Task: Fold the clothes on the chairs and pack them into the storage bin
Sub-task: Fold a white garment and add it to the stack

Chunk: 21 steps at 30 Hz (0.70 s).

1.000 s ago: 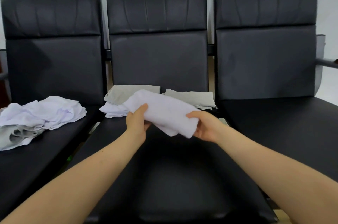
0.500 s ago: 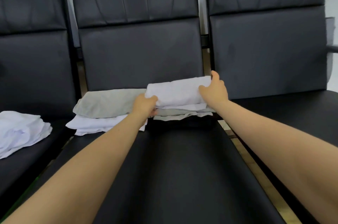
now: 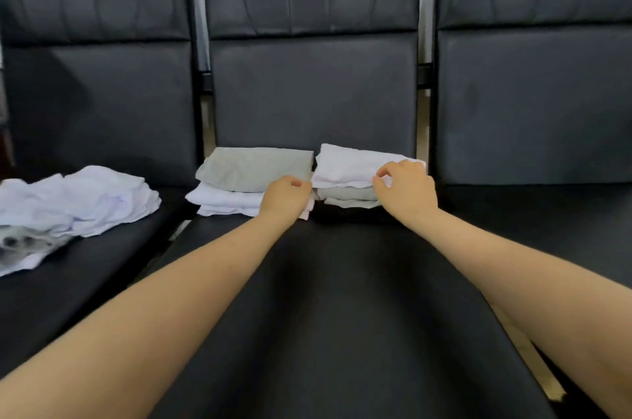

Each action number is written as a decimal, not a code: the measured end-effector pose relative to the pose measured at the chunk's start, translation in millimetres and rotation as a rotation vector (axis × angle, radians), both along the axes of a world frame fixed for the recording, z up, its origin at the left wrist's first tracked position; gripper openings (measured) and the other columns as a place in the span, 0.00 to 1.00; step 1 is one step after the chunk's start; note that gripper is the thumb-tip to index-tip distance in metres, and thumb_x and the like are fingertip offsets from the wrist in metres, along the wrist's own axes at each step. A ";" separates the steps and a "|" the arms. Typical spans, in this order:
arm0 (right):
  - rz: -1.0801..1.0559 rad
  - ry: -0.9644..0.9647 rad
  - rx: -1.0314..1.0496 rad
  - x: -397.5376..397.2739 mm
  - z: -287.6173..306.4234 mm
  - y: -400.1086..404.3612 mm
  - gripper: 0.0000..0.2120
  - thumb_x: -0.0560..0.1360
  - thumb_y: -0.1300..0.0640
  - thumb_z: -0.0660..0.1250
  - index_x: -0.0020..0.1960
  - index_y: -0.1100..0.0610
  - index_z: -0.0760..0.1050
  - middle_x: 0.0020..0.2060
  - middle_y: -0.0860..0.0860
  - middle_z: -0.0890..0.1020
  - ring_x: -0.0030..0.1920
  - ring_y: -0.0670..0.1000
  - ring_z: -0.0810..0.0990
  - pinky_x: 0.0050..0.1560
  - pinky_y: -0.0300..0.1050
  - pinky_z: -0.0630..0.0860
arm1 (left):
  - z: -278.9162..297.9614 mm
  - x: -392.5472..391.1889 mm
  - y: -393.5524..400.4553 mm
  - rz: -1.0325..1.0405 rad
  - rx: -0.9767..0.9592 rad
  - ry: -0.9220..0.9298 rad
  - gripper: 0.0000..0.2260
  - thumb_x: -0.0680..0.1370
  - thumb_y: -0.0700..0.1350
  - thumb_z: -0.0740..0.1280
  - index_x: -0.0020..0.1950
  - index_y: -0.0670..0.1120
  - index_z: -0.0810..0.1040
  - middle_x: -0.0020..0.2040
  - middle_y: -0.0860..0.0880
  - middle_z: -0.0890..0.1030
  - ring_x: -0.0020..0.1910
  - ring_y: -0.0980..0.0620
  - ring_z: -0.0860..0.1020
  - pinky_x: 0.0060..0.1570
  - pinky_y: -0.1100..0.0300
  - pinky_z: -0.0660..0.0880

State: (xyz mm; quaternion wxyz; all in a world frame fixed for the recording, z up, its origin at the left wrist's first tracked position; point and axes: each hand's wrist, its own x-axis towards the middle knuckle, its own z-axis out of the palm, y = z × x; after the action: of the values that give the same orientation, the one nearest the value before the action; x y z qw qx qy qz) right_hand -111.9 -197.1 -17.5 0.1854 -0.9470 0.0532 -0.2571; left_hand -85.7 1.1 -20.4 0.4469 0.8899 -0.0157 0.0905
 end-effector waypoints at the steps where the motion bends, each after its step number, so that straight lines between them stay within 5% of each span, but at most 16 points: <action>1: 0.082 0.026 0.034 -6.8 6.6 16.8 0.12 0.78 0.53 0.58 0.51 0.56 0.78 0.48 0.52 0.79 0.53 0.55 0.75 0.52 0.51 0.74 | 2.5 -11.9 15.2 0.012 -0.016 -0.002 0.09 0.79 0.48 0.60 0.51 0.46 0.76 0.45 0.50 0.76 0.43 0.49 0.74 0.37 0.62 0.71; 3: 0.210 0.150 0.077 -16.8 12.4 45.6 0.13 0.78 0.54 0.57 0.45 0.58 0.77 0.42 0.53 0.80 0.47 0.55 0.77 0.50 0.51 0.75 | 4.7 -31.5 39.4 0.030 -0.020 0.012 0.10 0.79 0.48 0.60 0.55 0.46 0.77 0.47 0.48 0.77 0.46 0.46 0.75 0.45 0.57 0.73; 8: 0.450 0.319 0.121 -46.5 -0.5 138.3 0.17 0.78 0.48 0.59 0.43 0.60 0.78 0.39 0.53 0.81 0.42 0.53 0.78 0.44 0.47 0.72 | 9.6 -80.8 127.8 0.093 0.018 -0.027 0.09 0.78 0.45 0.60 0.41 0.43 0.76 0.39 0.48 0.76 0.42 0.47 0.73 0.44 0.56 0.71; 14: 0.640 0.412 0.281 -72.3 -29.8 237.2 0.18 0.79 0.46 0.60 0.42 0.56 0.80 0.34 0.46 0.82 0.34 0.43 0.78 0.45 0.42 0.75 | 14.1 -132.5 249.2 0.314 0.064 -0.123 0.11 0.78 0.45 0.60 0.50 0.43 0.81 0.47 0.48 0.81 0.48 0.48 0.76 0.48 0.56 0.70; 17: 0.695 0.403 0.354 -70.6 -27.1 291.1 0.17 0.79 0.48 0.60 0.42 0.57 0.80 0.34 0.46 0.81 0.34 0.44 0.78 0.44 0.42 0.74 | 0.1 -147.7 306.6 0.461 0.016 -0.071 0.11 0.79 0.45 0.59 0.50 0.41 0.78 0.47 0.43 0.79 0.46 0.46 0.75 0.48 0.55 0.69; 21: 0.749 0.376 0.375 -53.5 -11.9 355.1 0.20 0.79 0.48 0.60 0.46 0.64 0.80 0.35 0.52 0.81 0.35 0.47 0.76 0.45 0.47 0.75 | -15.2 -157.2 357.8 0.591 -0.026 -0.052 0.10 0.78 0.47 0.60 0.55 0.45 0.77 0.49 0.48 0.78 0.48 0.48 0.76 0.47 0.57 0.70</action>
State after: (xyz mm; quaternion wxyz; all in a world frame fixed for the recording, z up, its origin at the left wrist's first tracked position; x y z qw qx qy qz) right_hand -165.4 158.0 -29.3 0.4211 -0.8811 -0.2146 0.0180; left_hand -243.0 358.9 -35.7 0.4118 0.8475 0.2338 0.2396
